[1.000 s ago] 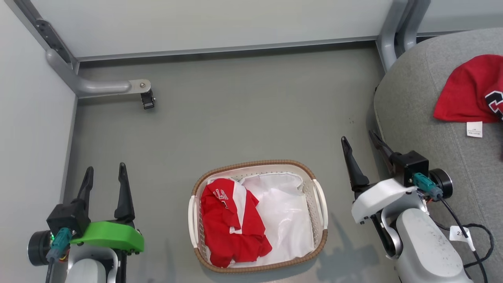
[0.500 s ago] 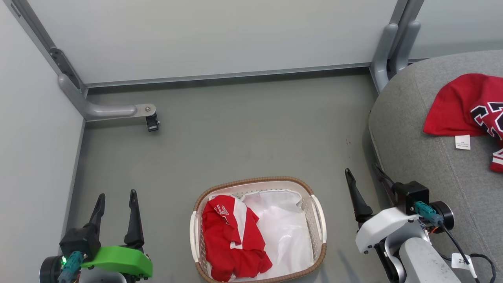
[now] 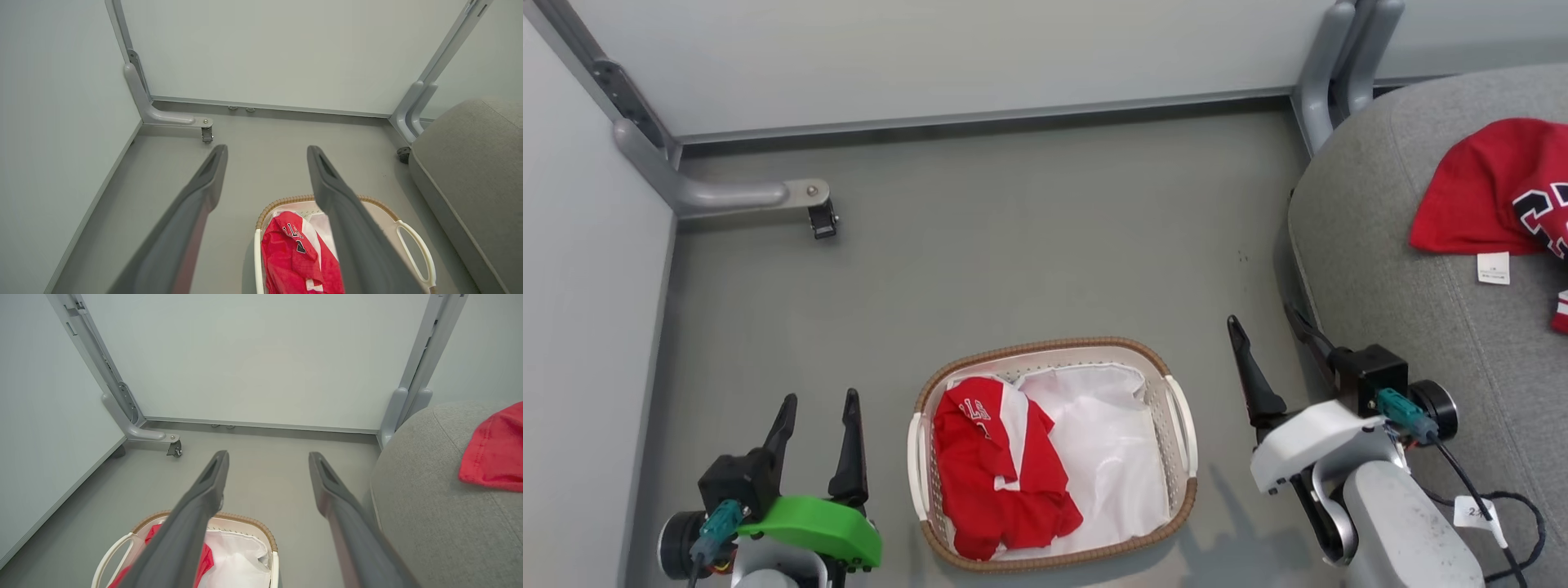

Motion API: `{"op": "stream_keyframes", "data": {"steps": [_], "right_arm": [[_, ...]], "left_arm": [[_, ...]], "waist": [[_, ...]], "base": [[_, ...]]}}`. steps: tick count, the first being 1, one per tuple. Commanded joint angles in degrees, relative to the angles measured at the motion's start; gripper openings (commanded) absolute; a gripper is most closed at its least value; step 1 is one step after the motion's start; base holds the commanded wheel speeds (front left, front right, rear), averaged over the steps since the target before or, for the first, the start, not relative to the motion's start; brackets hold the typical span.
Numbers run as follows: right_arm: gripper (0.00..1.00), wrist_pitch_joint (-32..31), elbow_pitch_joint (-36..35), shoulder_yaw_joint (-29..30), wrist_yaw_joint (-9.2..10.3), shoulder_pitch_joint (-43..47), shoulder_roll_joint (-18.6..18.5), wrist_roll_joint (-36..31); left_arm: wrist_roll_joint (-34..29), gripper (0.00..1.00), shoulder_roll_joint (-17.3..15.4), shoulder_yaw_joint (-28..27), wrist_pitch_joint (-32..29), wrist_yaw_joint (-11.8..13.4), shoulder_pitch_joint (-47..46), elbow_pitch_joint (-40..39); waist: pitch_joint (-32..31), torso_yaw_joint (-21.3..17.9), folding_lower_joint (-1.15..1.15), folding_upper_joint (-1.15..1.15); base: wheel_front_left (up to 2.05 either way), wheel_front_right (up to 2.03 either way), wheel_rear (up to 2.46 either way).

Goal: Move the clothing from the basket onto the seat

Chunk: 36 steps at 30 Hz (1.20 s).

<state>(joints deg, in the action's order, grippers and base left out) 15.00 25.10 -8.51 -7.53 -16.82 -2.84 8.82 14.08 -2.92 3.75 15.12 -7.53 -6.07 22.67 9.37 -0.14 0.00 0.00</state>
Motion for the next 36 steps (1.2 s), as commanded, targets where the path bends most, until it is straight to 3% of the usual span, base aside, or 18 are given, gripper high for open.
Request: {"op": "stream_keyframes", "data": {"steps": [1,11,20,36], "right_arm": [[1.0,0.3,-0.4,-0.2,0.08,-1.8,-0.2,-0.3],[1.0,0.3,-3.3,-1.5,0.08,-8.2,-0.2,-1.3],[1.0,0.3,-7.2,-3.3,0.08,-12.9,-0.2,0.3],[1.0,0.3,-10.0,-4.9,0.08,-15.9,-0.2,4.2]], "left_arm": [[0.5,1.0,-0.1,0.7,0.0,0.1,-2.2,0.9],[2.5,1.0,-0.6,8.2,0.0,0.1,-12.2,8.5],[5.5,1.0,-1.6,14.4,0.0,0.1,-22.3,20.4],[9.2,1.0,-2.2,20.1,0.0,0.1,-34.7,41.5]], "waist": [[3.8,-1.4,0.0,0.0],[14.8,-4.3,0.0,0.0],[24.0,-7.4,0.0,0.0],[33.1,-11.4,0.0,0.0]], "base": [[0.0,0.0,0.0],[0.0,0.0,0.0],[0.0,0.0,0.0],[0.0,0.0,0.0]]}}
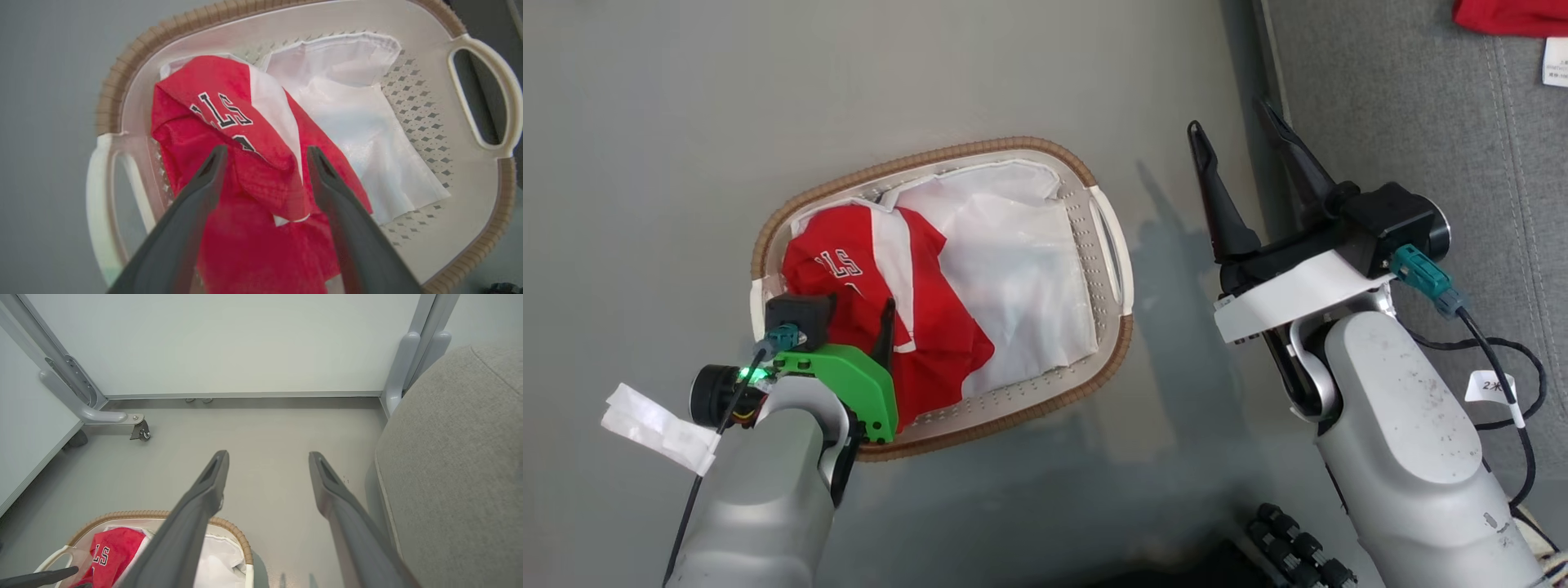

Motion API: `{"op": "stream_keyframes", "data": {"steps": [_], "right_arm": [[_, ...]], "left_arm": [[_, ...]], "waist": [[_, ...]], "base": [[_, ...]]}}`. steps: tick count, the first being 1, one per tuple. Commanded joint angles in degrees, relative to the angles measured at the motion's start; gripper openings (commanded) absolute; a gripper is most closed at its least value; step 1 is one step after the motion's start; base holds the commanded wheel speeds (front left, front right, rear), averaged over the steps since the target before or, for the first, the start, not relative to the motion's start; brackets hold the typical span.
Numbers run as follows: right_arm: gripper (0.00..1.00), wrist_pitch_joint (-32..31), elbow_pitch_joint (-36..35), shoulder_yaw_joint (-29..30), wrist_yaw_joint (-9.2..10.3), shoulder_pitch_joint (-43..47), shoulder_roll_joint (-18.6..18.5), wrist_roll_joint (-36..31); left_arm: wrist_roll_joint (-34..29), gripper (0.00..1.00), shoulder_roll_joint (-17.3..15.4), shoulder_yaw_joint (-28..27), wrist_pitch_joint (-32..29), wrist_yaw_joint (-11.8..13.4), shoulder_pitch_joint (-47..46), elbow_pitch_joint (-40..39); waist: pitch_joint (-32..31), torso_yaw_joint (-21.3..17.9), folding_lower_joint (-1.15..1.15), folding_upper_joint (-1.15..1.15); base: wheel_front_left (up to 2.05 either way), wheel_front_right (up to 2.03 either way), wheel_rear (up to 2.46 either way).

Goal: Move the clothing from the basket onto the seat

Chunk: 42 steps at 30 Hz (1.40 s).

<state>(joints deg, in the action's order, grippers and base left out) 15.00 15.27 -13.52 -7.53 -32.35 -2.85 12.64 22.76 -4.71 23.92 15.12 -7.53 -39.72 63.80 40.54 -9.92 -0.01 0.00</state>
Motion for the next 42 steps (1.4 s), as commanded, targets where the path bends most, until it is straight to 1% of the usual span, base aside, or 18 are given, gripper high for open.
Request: {"op": "stream_keyframes", "data": {"steps": [1,5,12,16,21,29,35,42], "right_arm": [[1.0,0.3,-0.3,0.0,0.08,-0.5,-0.2,0.6],[1.0,0.3,-0.7,-0.2,0.08,-0.5,-0.2,1.0],[1.0,0.3,-0.7,-0.6,0.08,-1.0,-0.2,1.7],[1.0,0.3,-0.9,-1.1,0.08,-1.2,-0.2,2.2],[1.0,0.3,-2.0,-2.3,0.08,-1.3,-0.2,2.8],[1.0,0.3,-3.8,-3.5,0.08,-1.9,-0.2,3.6],[1.0,0.3,-4.3,-3.9,0.08,-1.8,-0.2,4.2],[1.0,0.3,-4.9,-4.2,0.08,-2.4,-0.2,4.8]], "left_arm": [[0.4,1.0,-0.4,0.1,0.0,0.1,-1.7,1.5],[0.1,1.0,0.0,0.8,0.0,0.3,-4.2,5.7],[-0.1,1.0,0.8,1.8,-0.5,0.6,-7.0,8.4],[-0.9,1.0,0.8,2.9,-1.6,2.0,-8.0,9.3],[-1.9,1.0,0.1,4.3,-3.3,2.8,-9.3,9.7],[-5.4,1.0,-1.6,8.2,-6.9,5.6,-11.7,10.0],[-9.3,1.0,-2.5,12.6,-8.8,6.3,-13.0,10.1],[-11.0,1.0,-3.2,14.9,-9.7,6.5,-14.1,10.1]], "waist": [[2.2,-1.8,0.01,0.0],[3.0,-2.0,0.01,0.0],[3.7,-2.2,0.01,0.0],[3.8,-2.6,0.01,0.0],[4.3,-3.4,0.01,0.0],[5.9,-4.5,0.01,0.0],[7.0,-4.8,0.01,0.0],[8.7,-5.2,0.01,0.0]], "base": [[0.0,0.0,0.0],[0.0,0.0,0.0],[0.0,0.0,0.0],[0.0,0.0,0.0],[0.0,0.0,0.0],[0.0,0.0,0.0],[0.0,0.0,0.0],[0.0,0.0,0.0]]}}
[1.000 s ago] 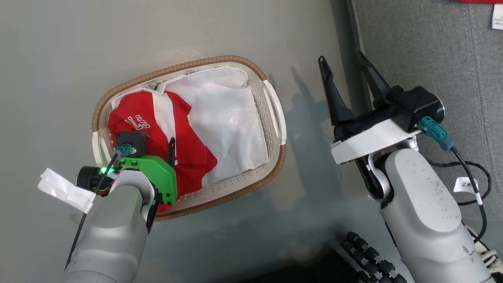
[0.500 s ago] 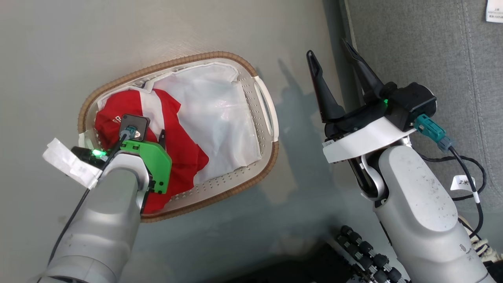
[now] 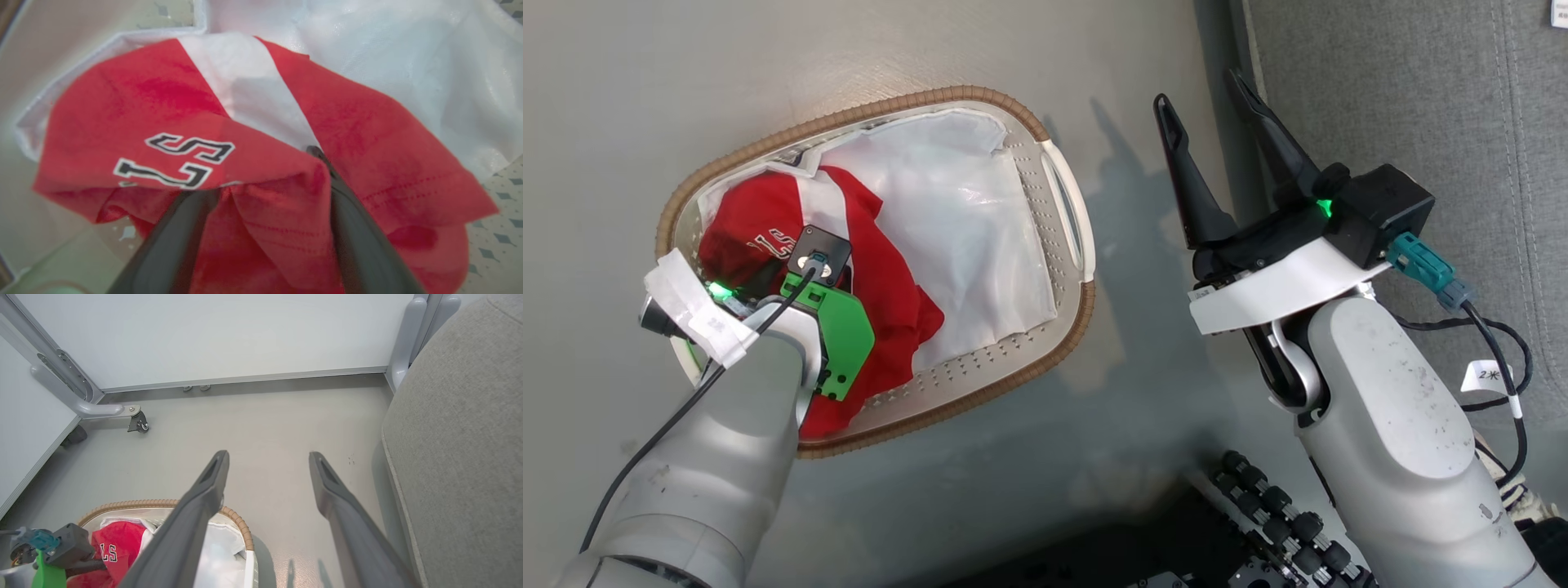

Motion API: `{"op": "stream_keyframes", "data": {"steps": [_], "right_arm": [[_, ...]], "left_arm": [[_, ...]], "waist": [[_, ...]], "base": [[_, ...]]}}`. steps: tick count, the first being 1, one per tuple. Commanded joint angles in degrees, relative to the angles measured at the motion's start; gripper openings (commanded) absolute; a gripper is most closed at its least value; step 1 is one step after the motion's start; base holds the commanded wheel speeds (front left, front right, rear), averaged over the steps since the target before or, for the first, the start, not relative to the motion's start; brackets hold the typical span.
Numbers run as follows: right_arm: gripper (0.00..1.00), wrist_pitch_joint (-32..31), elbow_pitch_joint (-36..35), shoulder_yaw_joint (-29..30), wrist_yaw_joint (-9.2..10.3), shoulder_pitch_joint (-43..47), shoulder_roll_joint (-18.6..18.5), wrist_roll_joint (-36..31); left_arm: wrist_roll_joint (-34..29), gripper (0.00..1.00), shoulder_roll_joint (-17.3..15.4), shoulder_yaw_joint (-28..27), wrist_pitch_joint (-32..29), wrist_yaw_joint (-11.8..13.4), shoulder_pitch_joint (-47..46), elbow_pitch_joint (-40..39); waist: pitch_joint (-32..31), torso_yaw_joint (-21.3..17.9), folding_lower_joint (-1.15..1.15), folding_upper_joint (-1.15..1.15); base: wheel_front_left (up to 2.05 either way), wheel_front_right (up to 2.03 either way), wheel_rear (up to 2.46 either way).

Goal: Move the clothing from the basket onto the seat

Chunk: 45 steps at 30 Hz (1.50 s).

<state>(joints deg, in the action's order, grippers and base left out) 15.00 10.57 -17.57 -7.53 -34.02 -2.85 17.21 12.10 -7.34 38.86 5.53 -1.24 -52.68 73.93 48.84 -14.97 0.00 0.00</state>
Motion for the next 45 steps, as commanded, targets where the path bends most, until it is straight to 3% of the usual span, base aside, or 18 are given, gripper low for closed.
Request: {"op": "stream_keyframes", "data": {"steps": [1,11,12,14,27,45], "right_arm": [[1.0,0.3,-0.3,-0.2,0.08,-0.8,-0.2,0.4],[1.0,0.3,-1.5,-0.6,0.08,-1.4,-0.2,2.0],[1.0,0.3,-1.5,-0.6,0.08,-1.4,-0.2,2.0],[1.0,0.3,-1.4,-0.5,0.08,-1.3,-0.2,2.0],[1.0,0.3,-0.1,0.3,0.08,-1.5,-0.2,1.1],[1.0,0.3,6.1,2.0,0.08,5.1,-0.2,-3.0]], "left_arm": [[-0.4,1.0,-0.7,0.2,-0.2,0.2,-1.4,0.0],[0.2,1.0,-2.1,0.9,0.2,0.0,-2.4,0.1],[0.2,0.45,-2.1,1.0,0.0,-0.1,-2.4,0.1],[0.2,0.0,-1.9,1.4,-0.2,-0.4,-2.5,0.1],[2.1,0.0,1.0,2.1,2.1,-3.6,-1.0,0.0],[7.8,0.0,4.3,1.8,9.7,-5.6,7.7,-5.9]], "waist": [[0.6,-0.2,0.0,0.0],[2.5,-1.2,0.0,0.0],[2.5,-1.2,0.0,0.0],[2.5,-1.1,0.0,0.0],[-2.7,1.1,0.0,0.0],[-20.9,9.4,0.0,0.0]], "base": [[0.0,0.0,0.0],[0.0,0.0,0.0],[0.0,0.0,0.0],[0.0,0.0,0.0],[0.0,0.0,0.0],[0.0,0.0,0.0]]}}
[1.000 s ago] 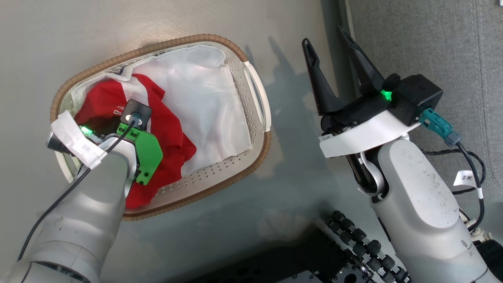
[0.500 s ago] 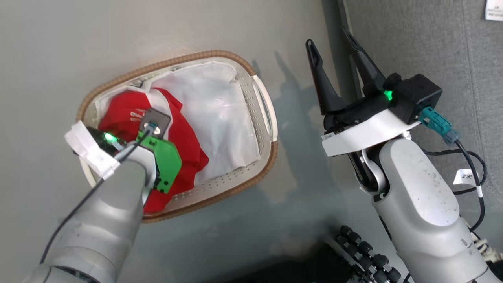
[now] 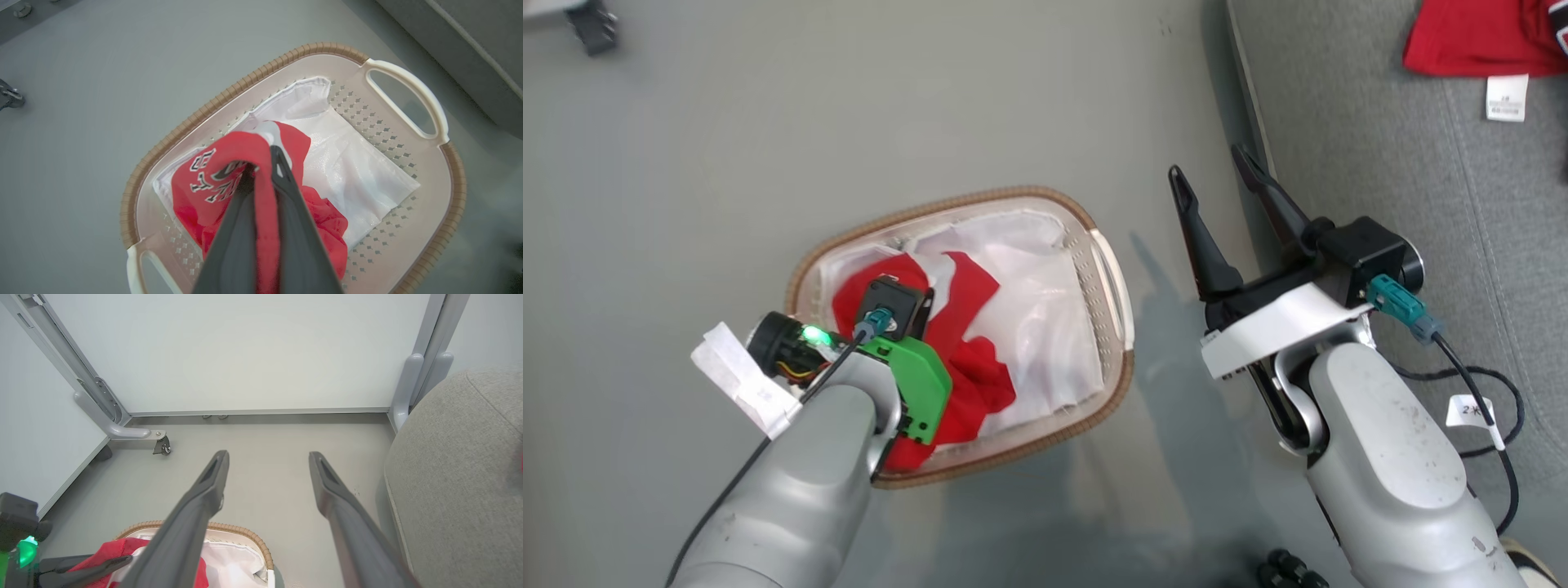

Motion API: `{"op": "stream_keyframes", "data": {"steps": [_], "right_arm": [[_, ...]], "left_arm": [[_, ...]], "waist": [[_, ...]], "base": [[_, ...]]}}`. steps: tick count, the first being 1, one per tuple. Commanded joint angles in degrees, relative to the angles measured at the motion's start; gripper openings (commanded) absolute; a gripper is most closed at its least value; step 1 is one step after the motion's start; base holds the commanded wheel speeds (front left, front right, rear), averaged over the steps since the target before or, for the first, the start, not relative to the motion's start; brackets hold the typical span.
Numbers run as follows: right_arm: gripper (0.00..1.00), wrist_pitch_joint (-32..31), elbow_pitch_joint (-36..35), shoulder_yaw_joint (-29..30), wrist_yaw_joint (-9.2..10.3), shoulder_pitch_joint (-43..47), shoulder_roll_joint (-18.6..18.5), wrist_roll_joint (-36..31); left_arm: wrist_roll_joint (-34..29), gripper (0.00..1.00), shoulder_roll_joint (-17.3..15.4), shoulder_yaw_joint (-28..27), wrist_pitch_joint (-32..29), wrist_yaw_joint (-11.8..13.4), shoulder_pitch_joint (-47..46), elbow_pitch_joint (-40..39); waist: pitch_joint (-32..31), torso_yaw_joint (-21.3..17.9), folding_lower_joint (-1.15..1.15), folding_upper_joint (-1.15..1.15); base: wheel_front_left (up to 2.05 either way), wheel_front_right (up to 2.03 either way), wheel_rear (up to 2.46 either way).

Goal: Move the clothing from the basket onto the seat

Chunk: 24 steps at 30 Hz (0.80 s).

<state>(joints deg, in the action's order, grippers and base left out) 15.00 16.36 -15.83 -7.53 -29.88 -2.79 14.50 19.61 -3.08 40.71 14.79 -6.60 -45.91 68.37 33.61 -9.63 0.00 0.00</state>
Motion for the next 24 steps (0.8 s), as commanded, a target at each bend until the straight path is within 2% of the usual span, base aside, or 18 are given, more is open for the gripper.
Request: {"op": "stream_keyframes", "data": {"steps": [1,10,24], "right_arm": [[1.0,0.3,0.5,0.6,0.08,1.5,-0.3,-0.3],[1.0,0.3,2.4,1.9,0.08,7.0,-0.3,0.0],[1.0,0.3,3.9,3.5,0.08,14.5,-0.3,-0.3]], "left_arm": [[0.7,0.0,0.1,-0.3,0.4,-0.3,1.3,-2.2],[0.8,0.0,0.1,-3.5,0.4,0.7,7.0,-16.2],[-0.9,0.0,0.1,-9.8,0.4,0.8,11.9,-35.3]], "waist": [[-6.8,4.6,0.0,0.0],[-15.6,8.5,0.0,0.0],[-24.6,10.4,0.0,0.0]], "base": [[0.0,0.0,0.0],[0.0,0.0,0.0],[0.0,0.0,0.0]]}}
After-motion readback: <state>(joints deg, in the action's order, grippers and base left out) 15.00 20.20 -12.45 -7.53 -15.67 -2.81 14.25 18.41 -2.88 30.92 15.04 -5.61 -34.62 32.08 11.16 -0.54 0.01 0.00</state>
